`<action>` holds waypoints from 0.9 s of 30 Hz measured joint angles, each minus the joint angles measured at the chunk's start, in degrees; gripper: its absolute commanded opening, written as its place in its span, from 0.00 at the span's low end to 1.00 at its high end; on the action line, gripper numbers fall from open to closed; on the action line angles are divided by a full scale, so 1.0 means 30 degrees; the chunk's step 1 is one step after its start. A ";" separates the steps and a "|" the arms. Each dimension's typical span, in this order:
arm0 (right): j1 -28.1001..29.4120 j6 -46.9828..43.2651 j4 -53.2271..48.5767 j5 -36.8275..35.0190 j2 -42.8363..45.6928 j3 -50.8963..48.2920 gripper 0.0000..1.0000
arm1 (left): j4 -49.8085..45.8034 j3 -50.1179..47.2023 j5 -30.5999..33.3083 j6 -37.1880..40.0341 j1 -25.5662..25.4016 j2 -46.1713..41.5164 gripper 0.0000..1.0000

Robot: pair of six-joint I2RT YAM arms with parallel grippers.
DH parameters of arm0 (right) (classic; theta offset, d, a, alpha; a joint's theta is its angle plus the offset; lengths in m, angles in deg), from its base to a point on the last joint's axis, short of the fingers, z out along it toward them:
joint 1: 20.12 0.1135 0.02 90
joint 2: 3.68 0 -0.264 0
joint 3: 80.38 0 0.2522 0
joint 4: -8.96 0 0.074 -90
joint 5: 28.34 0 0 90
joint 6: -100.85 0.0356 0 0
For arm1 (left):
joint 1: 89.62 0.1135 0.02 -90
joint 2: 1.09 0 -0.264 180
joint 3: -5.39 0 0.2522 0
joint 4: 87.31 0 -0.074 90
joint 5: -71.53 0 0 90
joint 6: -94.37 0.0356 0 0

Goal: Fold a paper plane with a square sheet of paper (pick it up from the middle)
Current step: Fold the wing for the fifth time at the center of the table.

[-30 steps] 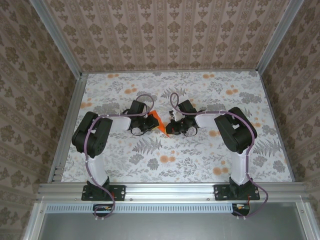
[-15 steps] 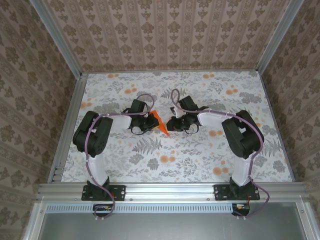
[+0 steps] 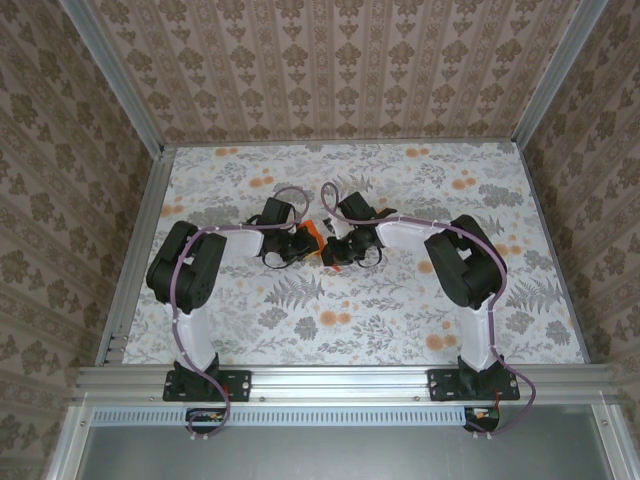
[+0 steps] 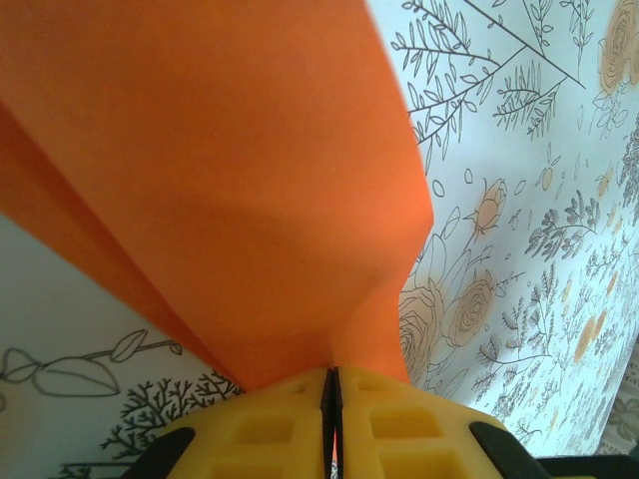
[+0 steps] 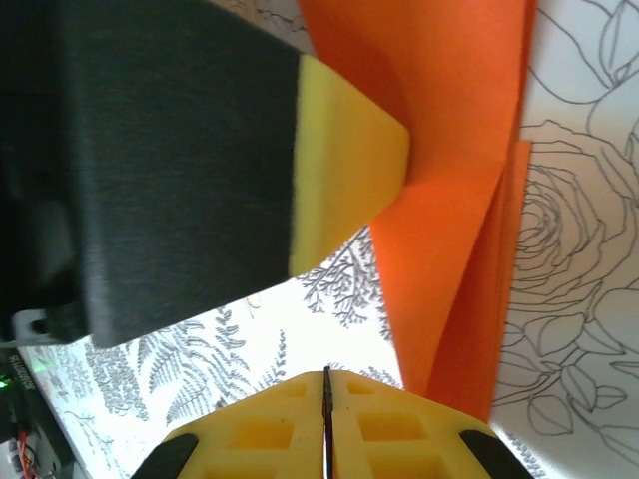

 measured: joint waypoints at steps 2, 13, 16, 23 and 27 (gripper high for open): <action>0.0000 -0.0160 -0.0342 -0.0270 -0.0058 0.0058 0.08 | -0.0087 0.0058 0.0007 0.0000 0.0000 0.0022 0.11; -0.0219 -0.0525 -0.0750 -0.0823 -0.0124 0.0044 0.08 | -0.0503 0.0299 0.0015 0.0007 0.0000 0.0087 0.11; -0.0277 -0.0532 -0.0743 -0.0831 -0.0124 -0.0117 0.07 | -0.0590 0.0357 0.0036 0.0007 0.0000 0.0109 0.11; -0.0342 -0.0590 -0.0539 -0.0809 -0.0124 -0.0401 0.07 | -0.0714 0.0415 0.0058 0.0007 0.0000 0.0124 0.11; -0.0393 -0.0656 -0.0153 -0.0685 -0.0117 -0.0670 0.07 | -0.0787 0.0466 0.0066 0.0007 -0.0007 0.0124 0.11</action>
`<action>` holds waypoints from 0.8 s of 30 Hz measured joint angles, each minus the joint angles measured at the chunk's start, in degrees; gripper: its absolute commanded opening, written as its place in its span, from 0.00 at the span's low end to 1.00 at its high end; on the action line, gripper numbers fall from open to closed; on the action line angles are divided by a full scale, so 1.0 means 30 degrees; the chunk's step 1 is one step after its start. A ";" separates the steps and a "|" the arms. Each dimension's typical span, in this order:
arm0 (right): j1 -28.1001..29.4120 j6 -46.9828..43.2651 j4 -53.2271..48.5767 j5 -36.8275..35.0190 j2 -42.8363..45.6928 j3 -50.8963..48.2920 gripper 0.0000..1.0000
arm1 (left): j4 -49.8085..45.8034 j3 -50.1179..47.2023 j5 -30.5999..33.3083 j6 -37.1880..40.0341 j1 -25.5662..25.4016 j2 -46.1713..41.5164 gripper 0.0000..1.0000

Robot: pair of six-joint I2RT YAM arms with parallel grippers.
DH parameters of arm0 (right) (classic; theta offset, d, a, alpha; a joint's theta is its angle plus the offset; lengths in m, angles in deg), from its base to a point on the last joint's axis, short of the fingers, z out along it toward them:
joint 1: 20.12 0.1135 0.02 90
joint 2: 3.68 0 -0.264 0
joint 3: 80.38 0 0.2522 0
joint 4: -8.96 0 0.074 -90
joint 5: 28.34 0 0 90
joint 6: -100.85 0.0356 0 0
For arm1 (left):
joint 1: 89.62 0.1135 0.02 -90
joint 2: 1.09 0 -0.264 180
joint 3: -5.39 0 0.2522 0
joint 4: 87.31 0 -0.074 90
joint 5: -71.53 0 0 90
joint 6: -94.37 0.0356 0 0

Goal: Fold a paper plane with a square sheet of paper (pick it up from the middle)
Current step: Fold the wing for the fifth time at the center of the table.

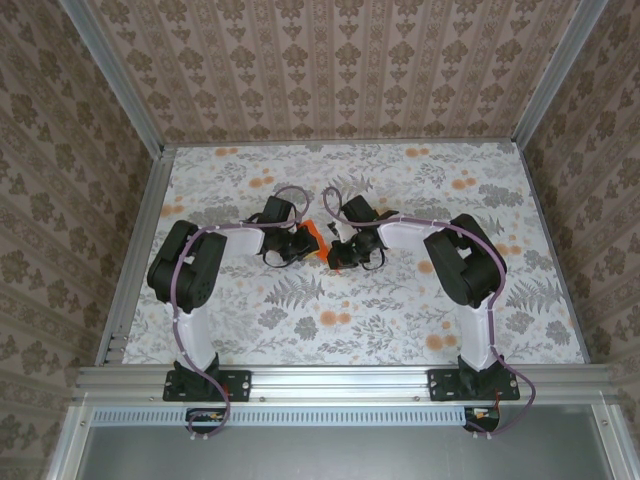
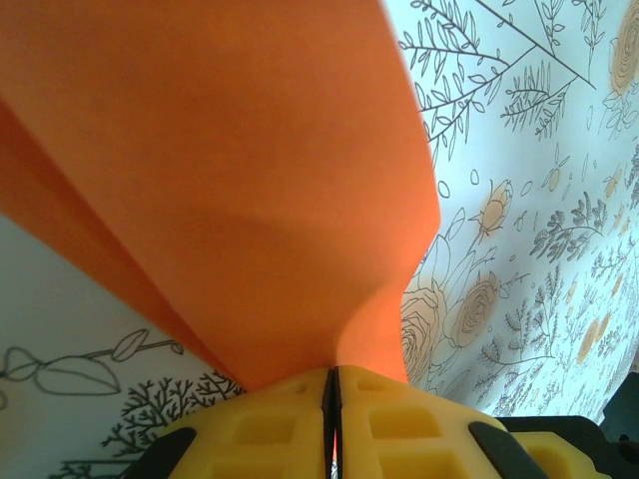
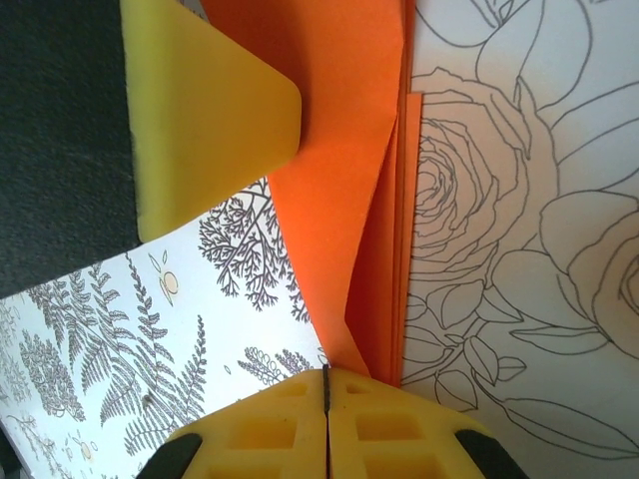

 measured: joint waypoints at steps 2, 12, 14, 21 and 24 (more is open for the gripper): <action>-0.0044 0.0000 0.0182 0.0073 0.0051 -0.0160 0.06 | -0.0051 0.0022 0.0000 0.0000 0.0000 0.0000 0.11; -0.0415 0.0007 0.1515 0.0495 0.0984 -0.1967 0.06 | -0.0131 0.0058 -0.0022 0.0000 0.0000 0.0036 0.11; -0.0525 0.0000 0.1647 0.0612 0.1239 -0.2382 0.05 | -0.0131 0.0058 -0.0022 0.0000 0.0000 0.0036 0.11; -0.0750 0.0015 0.0590 0.0707 0.2652 -0.3679 0.08 | -0.0204 0.0117 -0.0015 0.0007 0.0000 0.0044 0.11; -0.0765 0.0153 0.0313 0.0736 0.3497 -0.3687 0.08 | -0.0226 0.0138 -0.0029 0.0007 0.0000 0.0073 0.11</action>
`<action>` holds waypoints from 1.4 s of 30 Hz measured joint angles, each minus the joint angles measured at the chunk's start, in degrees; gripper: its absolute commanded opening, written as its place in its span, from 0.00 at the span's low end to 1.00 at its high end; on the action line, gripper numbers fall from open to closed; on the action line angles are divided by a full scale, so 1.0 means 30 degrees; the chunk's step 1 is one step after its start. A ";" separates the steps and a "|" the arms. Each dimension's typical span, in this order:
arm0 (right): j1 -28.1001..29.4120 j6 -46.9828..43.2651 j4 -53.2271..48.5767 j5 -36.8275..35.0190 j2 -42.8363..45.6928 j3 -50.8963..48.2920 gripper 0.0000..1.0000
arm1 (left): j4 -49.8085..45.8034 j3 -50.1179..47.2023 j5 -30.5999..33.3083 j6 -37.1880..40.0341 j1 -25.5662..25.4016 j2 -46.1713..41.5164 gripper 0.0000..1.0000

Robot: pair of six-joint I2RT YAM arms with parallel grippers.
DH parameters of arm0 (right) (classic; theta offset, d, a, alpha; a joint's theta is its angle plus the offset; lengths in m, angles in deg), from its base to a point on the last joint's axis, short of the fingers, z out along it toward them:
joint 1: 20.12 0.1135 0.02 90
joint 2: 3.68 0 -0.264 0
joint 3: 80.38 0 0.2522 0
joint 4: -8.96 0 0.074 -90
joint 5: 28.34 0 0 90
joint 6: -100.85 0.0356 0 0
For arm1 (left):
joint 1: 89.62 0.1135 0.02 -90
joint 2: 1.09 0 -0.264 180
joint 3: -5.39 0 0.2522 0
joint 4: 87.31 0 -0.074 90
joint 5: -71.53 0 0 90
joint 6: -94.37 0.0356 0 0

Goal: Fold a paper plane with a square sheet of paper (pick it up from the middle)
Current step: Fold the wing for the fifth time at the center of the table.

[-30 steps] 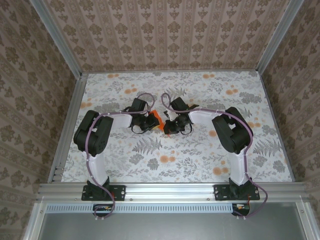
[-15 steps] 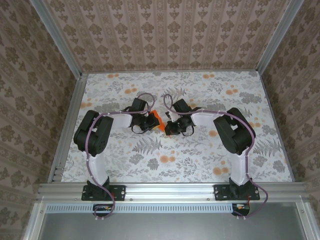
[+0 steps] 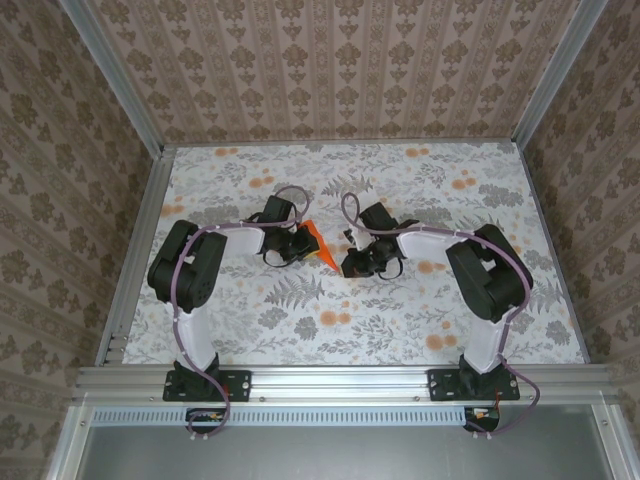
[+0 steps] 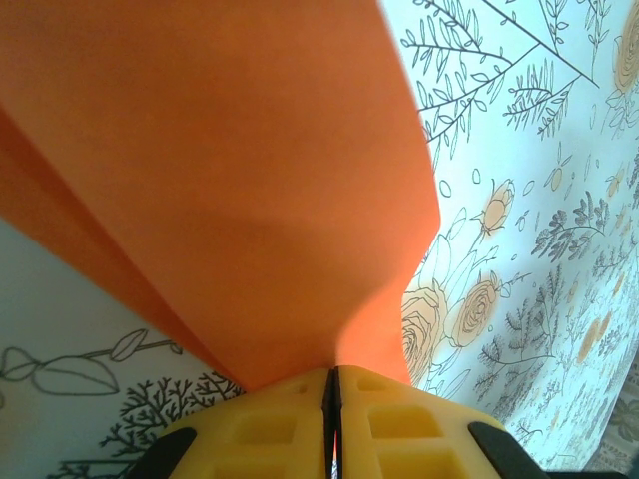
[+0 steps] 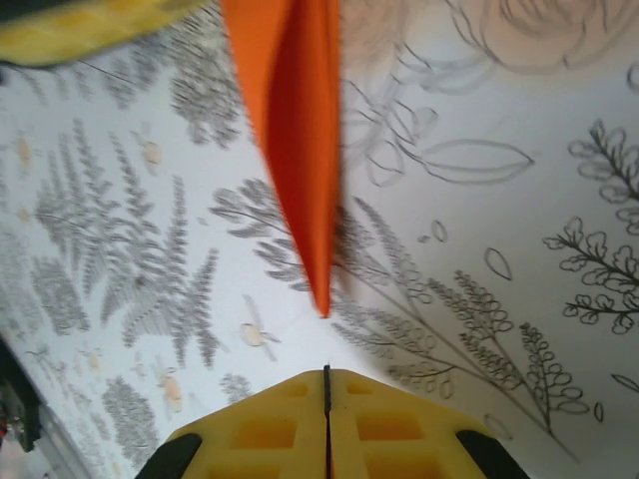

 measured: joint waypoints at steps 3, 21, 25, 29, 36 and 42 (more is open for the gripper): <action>0.0058 0.0073 0.0066 0.0138 0.0168 0.0736 0.08 | 0.0000 0.0007 0.0000 0.0000 0.0000 0.0000 0.11; 0.0576 0.0510 0.0240 0.0342 -0.3606 0.3643 0.07 | -0.0109 0.0073 -0.0029 0.0073 0.0000 0.0000 0.11; 0.0444 0.0510 0.0306 0.0350 -0.3621 0.3519 0.06 | -0.0357 0.0262 -0.0022 0.0299 0.0000 0.0036 0.13; 0.0248 0.0532 0.1137 0.0772 -0.3614 0.2951 0.06 | -0.0583 0.0444 -0.0066 0.0882 0.0000 0.0036 0.15; -0.0095 0.0874 0.2259 0.1676 -0.3614 0.2295 0.06 | -0.1049 0.0962 -0.0036 0.2412 0.0211 0.0036 0.19; -0.0146 0.1013 0.2331 0.1821 -0.3614 0.2259 0.05 | -0.0976 0.1005 -0.0007 0.3504 0.0386 0.0022 0.21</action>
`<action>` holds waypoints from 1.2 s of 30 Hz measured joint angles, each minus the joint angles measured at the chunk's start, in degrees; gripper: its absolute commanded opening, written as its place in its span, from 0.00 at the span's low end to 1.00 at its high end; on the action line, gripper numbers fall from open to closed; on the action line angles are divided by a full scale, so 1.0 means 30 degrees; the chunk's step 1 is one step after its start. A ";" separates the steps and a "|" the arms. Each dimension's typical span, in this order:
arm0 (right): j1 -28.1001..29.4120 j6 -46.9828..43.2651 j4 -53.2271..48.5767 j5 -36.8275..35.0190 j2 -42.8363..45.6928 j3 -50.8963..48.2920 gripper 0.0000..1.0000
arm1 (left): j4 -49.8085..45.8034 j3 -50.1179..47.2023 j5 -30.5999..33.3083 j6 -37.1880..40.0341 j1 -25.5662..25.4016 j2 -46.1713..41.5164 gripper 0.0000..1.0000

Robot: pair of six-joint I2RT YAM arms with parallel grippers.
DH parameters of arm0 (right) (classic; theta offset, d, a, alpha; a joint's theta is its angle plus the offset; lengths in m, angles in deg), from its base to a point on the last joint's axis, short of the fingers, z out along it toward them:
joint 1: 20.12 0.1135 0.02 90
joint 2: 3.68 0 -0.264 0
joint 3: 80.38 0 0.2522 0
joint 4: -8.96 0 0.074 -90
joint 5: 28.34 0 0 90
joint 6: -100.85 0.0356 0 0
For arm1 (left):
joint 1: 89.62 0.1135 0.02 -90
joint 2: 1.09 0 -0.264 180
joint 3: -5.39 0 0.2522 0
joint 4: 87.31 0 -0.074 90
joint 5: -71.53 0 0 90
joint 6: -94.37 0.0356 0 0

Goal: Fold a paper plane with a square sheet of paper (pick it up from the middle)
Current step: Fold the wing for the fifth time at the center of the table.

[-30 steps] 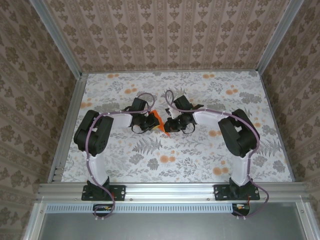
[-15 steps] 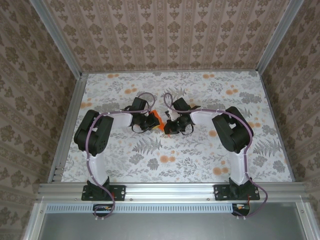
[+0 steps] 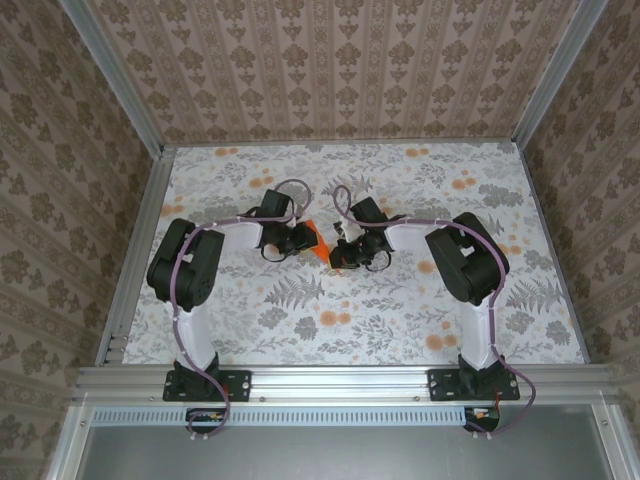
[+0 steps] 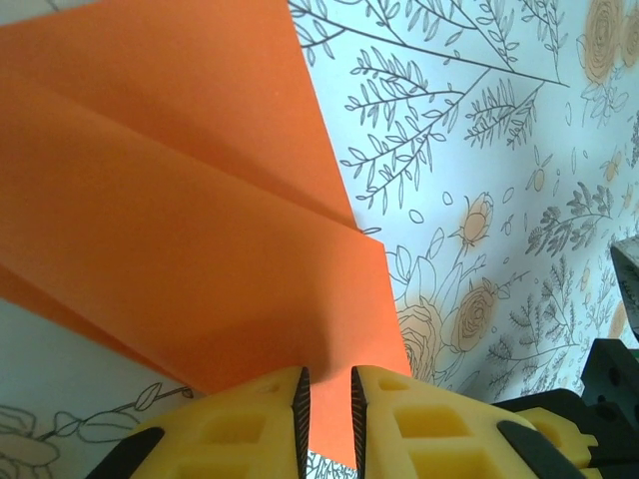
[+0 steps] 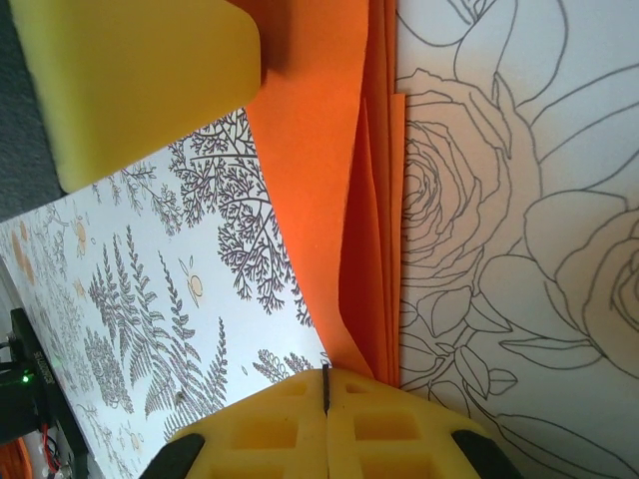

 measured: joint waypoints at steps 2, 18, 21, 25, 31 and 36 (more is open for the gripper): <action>0.0000 0.0007 0.0000 0.0000 0.0000 0.0000 0.05 | 0.0015 0.0000 0.0022 0.0291 0.0051 -0.0029 0.21; -0.0066 0.0015 -0.0007 0.0109 -0.0022 0.0000 0.04 | 0.0648 -0.0007 -0.0102 0.1785 0.1464 -0.0029 0.21; -0.0073 0.0015 -0.0007 0.0124 -0.0036 0.0000 0.04 | 0.0634 -0.0007 -0.0073 0.1836 0.1603 -0.0022 0.21; -0.0087 0.0015 -0.0007 0.0131 -0.0044 0.0000 0.04 | 0.0619 -0.0007 0.0124 0.1843 0.1705 -0.0022 0.20; -0.0087 0.0007 -0.0007 0.0138 -0.0044 0.0000 0.04 | 0.0262 0.0007 0.0619 0.1851 0.1770 0.0124 0.20; -0.0087 0.0007 -0.0015 0.0131 -0.0044 0.0000 0.04 | -0.0073 0.0277 0.0590 0.1858 0.1880 0.0306 0.19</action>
